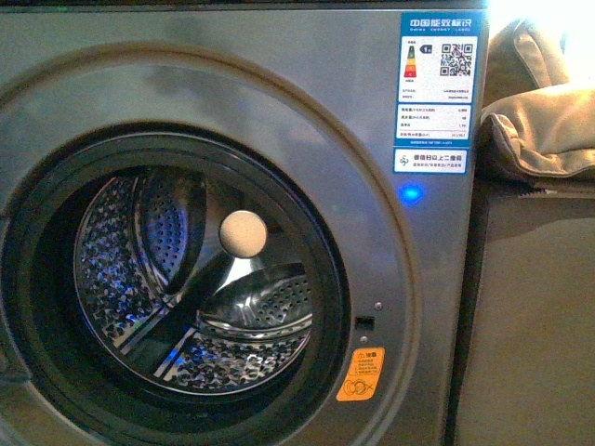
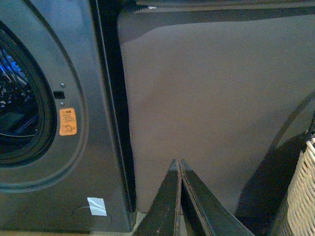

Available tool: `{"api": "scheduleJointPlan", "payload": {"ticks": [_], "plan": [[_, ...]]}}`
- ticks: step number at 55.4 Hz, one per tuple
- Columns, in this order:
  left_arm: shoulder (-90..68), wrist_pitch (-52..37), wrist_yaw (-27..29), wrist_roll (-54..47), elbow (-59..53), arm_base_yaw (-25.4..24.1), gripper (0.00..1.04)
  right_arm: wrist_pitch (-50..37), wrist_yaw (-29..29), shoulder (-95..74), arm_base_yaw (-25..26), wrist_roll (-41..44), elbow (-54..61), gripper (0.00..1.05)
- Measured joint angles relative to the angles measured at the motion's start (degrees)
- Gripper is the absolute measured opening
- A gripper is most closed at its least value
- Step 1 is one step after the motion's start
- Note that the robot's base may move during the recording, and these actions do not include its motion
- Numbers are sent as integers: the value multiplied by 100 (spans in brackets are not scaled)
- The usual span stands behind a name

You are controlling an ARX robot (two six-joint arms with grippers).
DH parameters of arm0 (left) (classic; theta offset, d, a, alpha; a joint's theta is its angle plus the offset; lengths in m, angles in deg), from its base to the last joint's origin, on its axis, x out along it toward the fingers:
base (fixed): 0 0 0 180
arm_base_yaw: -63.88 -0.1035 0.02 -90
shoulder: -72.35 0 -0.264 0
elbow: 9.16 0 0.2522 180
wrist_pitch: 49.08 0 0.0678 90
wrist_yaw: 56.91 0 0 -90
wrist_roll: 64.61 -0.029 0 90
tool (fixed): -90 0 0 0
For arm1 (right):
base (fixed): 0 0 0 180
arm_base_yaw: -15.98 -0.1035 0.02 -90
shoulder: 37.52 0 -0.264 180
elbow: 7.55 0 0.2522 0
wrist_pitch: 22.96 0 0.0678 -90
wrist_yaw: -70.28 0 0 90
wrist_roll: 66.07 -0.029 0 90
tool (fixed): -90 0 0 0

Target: Collect clothes from washing machine

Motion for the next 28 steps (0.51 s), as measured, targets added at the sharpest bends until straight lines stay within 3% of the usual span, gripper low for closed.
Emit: {"api": "scheduleJointPlan", "payload": {"ticks": [12, 17, 28], "plan": [[772, -791, -275, -52, -1808, -304, 22, 2, 0, 103, 0, 0, 155, 2], [1102, -1086, -409, -68, -2531, -428, 4, 2, -2, 109, 0, 0, 155, 2], [1792, -1517, -640, -72, -3641, -675, 4, 2, -2, 109, 0, 0, 155, 2]]}}
